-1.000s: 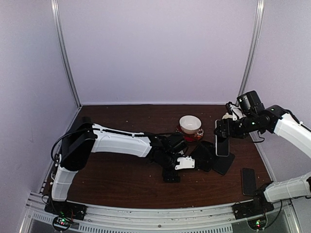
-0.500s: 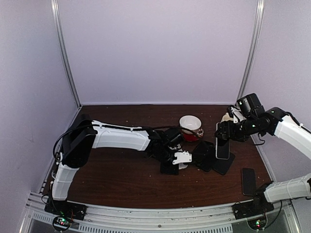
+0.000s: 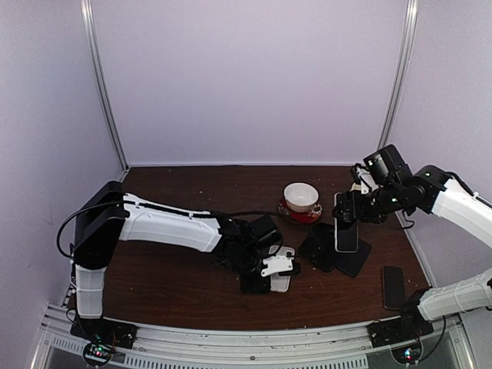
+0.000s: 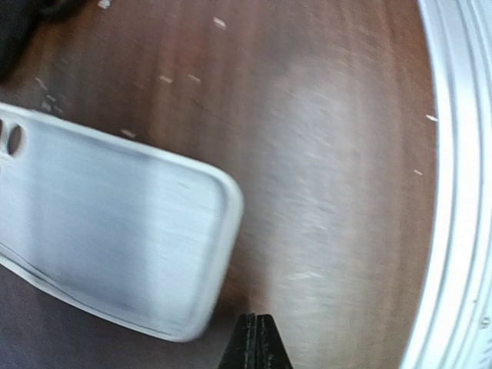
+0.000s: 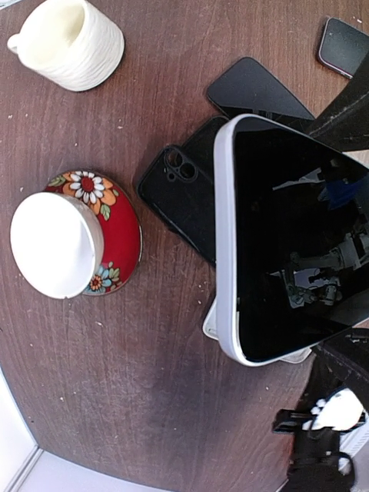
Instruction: Put the phone into the phone case
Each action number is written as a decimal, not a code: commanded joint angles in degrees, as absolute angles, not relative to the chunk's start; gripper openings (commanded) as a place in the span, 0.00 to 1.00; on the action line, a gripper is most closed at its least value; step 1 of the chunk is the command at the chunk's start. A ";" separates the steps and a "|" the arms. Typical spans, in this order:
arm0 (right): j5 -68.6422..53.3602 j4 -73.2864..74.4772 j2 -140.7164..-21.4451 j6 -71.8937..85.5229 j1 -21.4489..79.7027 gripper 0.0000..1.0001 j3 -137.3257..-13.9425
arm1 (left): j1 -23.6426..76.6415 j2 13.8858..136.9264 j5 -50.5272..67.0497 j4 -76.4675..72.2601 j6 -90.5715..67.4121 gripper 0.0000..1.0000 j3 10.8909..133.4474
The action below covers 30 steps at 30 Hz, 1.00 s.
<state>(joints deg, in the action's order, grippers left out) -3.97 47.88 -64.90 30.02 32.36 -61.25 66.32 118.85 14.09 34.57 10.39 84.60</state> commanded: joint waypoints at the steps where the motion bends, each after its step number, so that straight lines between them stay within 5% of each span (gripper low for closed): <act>1: 5.39 48.92 -67.04 34.54 37.58 0.54 -65.93 | 69.28 114.48 12.93 32.27 -3.23 0.00 80.01; 11: 15.20 49.57 -69.42 42.60 43.88 0.55 -67.29 | 70.46 109.90 8.19 20.01 -13.32 0.00 77.28; 15: 15.03 48.45 -69.25 44.11 45.39 0.55 -65.13 | 68.95 104.03 -1.48 22.46 -12.42 0.28 74.09; 22: 14.28 45.78 -69.80 44.64 46.05 0.55 -62.71 | 61.99 113.32 -2.66 30.31 -14.31 0.20 77.18; 30: 13.61 45.94 -71.19 43.87 46.81 0.55 -63.28 | 67.58 116.90 10.23 24.42 -9.67 0.21 77.92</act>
